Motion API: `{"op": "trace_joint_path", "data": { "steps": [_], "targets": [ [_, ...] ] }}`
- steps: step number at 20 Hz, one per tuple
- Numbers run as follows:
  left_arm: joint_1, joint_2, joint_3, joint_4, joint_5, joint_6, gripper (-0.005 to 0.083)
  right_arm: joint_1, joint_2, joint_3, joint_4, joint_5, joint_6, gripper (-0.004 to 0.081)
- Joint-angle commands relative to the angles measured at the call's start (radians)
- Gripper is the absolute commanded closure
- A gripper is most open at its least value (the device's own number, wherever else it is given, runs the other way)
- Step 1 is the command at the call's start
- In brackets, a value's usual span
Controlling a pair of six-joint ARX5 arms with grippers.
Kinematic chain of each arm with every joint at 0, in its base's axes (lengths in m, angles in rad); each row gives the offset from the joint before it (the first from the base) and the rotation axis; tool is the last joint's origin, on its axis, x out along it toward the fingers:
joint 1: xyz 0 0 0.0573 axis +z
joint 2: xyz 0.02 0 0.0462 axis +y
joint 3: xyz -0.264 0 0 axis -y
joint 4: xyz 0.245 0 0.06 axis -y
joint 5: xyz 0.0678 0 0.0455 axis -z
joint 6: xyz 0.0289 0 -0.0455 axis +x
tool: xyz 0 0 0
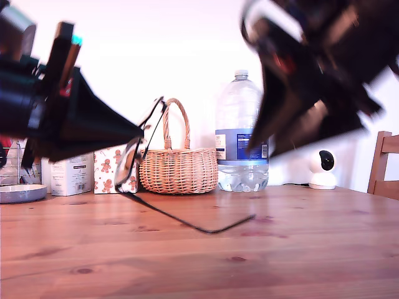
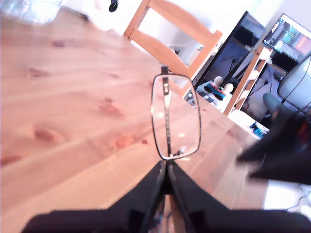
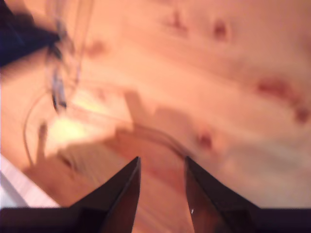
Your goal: Pick up the glasses and open them, then place them back on the table
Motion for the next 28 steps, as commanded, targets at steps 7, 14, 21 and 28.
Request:
{"op": "trace_joint_path", "data": {
  "steps": [7, 14, 21, 28],
  "targets": [
    [-0.003, 0.204, -0.01, 0.261, 0.034, -0.196, 0.0796, 0.036, -0.003, 0.072, -0.141, 0.081, 0.106, 0.0519],
    [-0.022, 0.341, -0.009, 0.4, 0.033, -0.272, 0.0796, 0.036, 0.069, 0.079, -0.138, -0.065, 0.249, 0.0519],
    [-0.038, 0.364, -0.009, 0.409, 0.035, -0.271, 0.0796, 0.036, 0.202, 0.106, -0.09, -0.219, 0.259, 0.0517],
    [-0.041, 0.364, -0.009, 0.409, 0.055, -0.266, 0.0796, 0.036, 0.217, 0.123, -0.044, -0.294, 0.286, 0.0497]
  ]
}}
